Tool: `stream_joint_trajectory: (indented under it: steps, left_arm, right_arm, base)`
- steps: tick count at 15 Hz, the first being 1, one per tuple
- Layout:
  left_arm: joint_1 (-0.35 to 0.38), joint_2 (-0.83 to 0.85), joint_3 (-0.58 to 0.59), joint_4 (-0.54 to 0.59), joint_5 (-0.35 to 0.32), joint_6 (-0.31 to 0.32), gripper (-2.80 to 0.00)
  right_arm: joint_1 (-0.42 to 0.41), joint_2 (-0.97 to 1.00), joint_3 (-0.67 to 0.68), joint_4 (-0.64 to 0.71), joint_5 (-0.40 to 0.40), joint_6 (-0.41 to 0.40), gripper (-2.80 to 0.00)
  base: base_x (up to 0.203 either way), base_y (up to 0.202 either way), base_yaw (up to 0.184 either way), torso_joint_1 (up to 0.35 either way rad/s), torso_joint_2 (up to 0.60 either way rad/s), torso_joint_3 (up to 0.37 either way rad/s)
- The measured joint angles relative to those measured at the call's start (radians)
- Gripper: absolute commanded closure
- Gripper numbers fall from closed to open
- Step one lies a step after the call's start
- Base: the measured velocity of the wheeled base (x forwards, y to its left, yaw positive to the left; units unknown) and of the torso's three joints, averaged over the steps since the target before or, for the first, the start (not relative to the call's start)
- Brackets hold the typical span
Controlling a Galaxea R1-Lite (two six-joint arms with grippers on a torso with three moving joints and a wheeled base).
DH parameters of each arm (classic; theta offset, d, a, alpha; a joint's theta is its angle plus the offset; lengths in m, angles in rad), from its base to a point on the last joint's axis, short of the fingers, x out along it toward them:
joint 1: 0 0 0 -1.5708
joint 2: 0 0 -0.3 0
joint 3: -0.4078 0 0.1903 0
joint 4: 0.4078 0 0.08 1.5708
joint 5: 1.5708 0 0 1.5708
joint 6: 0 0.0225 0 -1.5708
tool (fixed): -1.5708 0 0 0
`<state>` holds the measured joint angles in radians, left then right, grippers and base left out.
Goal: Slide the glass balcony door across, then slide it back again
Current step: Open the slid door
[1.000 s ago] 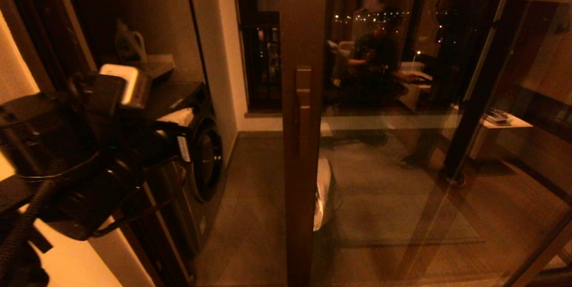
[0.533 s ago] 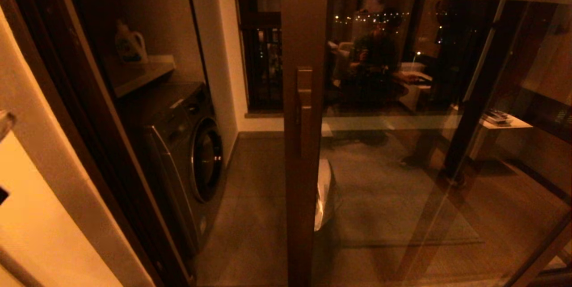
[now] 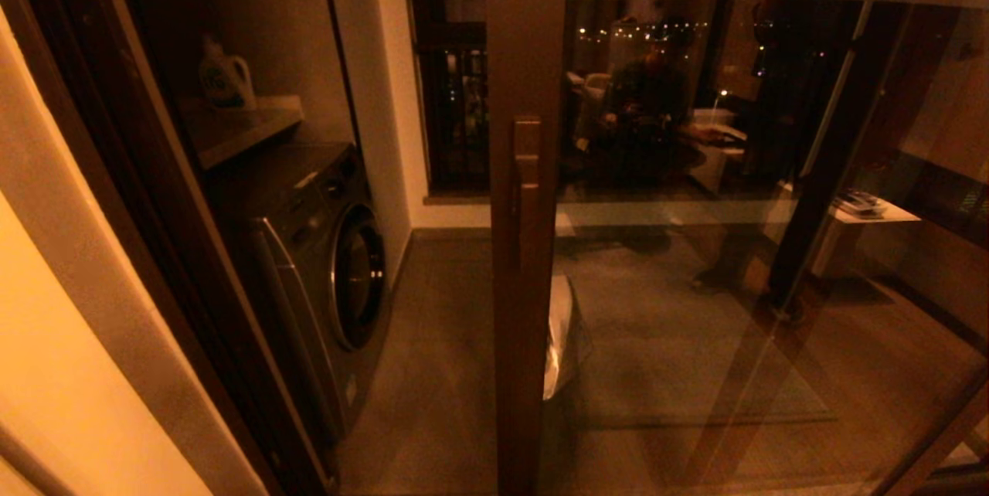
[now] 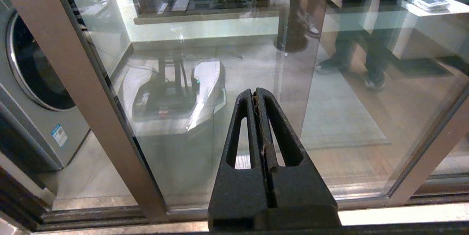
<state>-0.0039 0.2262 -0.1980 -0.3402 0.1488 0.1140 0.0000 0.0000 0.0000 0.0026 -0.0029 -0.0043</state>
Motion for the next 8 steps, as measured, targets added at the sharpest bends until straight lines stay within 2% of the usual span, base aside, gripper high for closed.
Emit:
stream_joint_trajectory:
  steps: [2, 4, 5, 8]
  left_arm:
    - [0.006, -0.069, 0.12, 0.08, -0.097, 0.019, 0.0]
    - [0.007, -0.142, 0.178, 0.197, -0.194, 0.037, 0.0]
    - [0.006, -0.171, 0.188, 0.242, -0.2, 0.011, 0.0]
    - [0.006, -0.212, 0.196, 0.239, -0.169, -0.064, 0.0]
  right_arm:
    - [0.0, 0.0, 0.0, 0.0, 0.0, 0.0, 0.0]
    - [0.0, 0.0, 0.0, 0.0, 0.0, 0.0, 0.0]
    - [0.0, 0.0, 0.0, 0.0, 0.0, 0.0, 0.0]
    - [0.0, 0.0, 0.0, 0.0, 0.0, 0.0, 0.0]
  base:
    - [0.0, 0.0, 0.0, 0.0, 0.0, 0.0]
    - [0.0, 0.0, 0.0, 0.0, 0.0, 0.0]
    - [0.0, 0.0, 0.0, 0.0, 0.0, 0.0]
    - [0.0, 0.0, 0.0, 0.0, 0.0, 0.0]
